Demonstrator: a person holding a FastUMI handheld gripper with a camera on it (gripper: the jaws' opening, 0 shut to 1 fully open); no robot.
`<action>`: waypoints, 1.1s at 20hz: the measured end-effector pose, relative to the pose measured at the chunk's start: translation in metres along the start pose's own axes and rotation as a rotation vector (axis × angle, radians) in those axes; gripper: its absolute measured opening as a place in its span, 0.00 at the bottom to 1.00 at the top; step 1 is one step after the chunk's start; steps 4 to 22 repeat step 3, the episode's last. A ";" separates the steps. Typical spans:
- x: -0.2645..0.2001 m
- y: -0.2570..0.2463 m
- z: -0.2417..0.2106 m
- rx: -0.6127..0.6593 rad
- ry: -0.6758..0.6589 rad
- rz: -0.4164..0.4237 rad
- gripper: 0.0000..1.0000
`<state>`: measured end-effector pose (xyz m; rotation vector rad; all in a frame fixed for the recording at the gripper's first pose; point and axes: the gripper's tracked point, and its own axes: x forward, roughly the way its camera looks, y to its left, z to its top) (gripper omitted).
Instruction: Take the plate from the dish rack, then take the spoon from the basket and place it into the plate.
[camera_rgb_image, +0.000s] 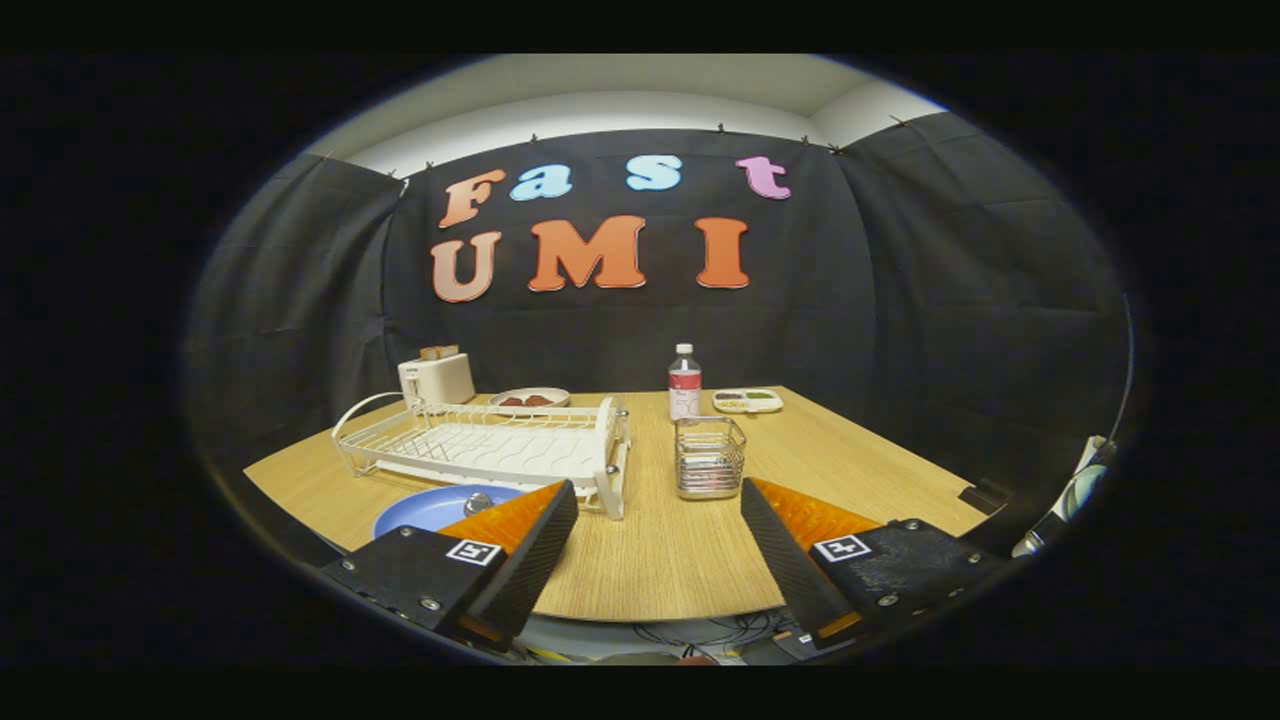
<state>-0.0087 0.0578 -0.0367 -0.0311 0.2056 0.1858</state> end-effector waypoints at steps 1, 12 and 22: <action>0.000 0.000 -0.001 0.004 0.004 0.002 0.97; -0.002 -0.001 0.002 0.018 -0.002 0.004 0.98; -0.002 -0.001 0.002 0.018 -0.002 0.004 0.98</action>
